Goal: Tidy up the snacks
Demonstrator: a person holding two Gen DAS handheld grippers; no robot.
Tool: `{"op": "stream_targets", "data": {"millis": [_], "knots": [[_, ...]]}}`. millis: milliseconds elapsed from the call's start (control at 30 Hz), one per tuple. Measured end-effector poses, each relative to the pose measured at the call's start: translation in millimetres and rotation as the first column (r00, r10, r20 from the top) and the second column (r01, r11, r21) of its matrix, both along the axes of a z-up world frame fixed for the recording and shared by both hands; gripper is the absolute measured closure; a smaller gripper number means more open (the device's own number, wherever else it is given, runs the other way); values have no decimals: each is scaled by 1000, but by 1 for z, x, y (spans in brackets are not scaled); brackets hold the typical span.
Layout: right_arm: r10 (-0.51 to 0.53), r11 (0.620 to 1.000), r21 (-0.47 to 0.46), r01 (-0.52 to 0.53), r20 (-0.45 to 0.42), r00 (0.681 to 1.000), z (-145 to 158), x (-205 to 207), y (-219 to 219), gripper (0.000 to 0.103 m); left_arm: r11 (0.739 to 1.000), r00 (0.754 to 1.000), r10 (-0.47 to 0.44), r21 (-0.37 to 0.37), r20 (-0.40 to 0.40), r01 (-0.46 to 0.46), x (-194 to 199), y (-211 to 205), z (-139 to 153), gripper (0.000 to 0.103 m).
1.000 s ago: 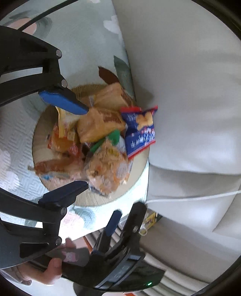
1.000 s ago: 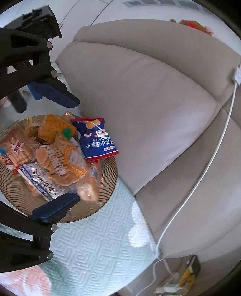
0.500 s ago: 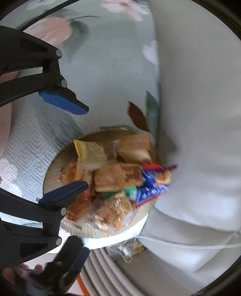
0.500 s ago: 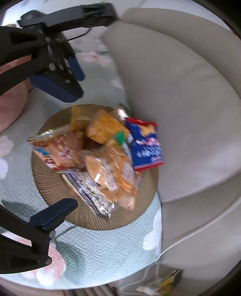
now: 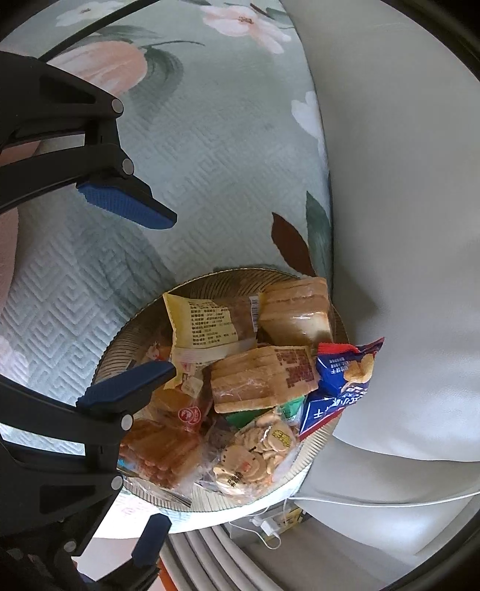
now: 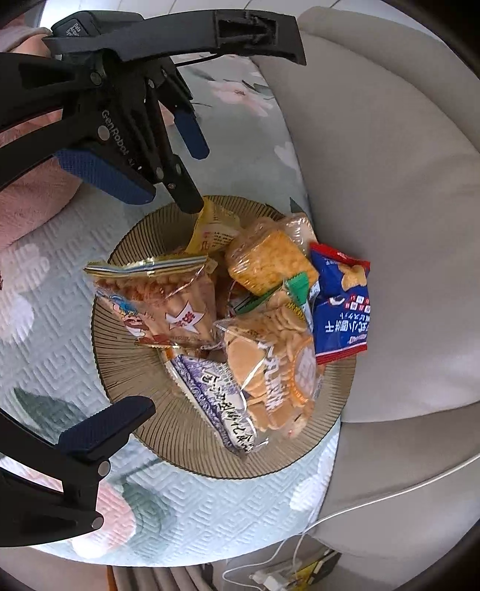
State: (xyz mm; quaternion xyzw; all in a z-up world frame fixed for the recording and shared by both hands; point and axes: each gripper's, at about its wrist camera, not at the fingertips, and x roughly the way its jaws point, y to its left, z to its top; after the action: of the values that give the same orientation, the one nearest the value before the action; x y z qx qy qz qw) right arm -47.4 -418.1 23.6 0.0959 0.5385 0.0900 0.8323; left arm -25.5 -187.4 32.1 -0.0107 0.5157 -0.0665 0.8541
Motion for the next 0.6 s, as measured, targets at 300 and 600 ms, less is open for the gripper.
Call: {"op": "stream_targets", "data": {"millis": [300, 600], "knots": [[-21, 999, -25, 22, 13, 1000, 0, -7, -2, 0, 1000, 1000, 8, 7, 16, -8, 1, 2, -4, 31], [-60, 998, -5, 61, 42, 997, 4, -13, -8, 0, 1000, 998, 1, 12, 58, -2, 1, 0, -3, 31]]}}
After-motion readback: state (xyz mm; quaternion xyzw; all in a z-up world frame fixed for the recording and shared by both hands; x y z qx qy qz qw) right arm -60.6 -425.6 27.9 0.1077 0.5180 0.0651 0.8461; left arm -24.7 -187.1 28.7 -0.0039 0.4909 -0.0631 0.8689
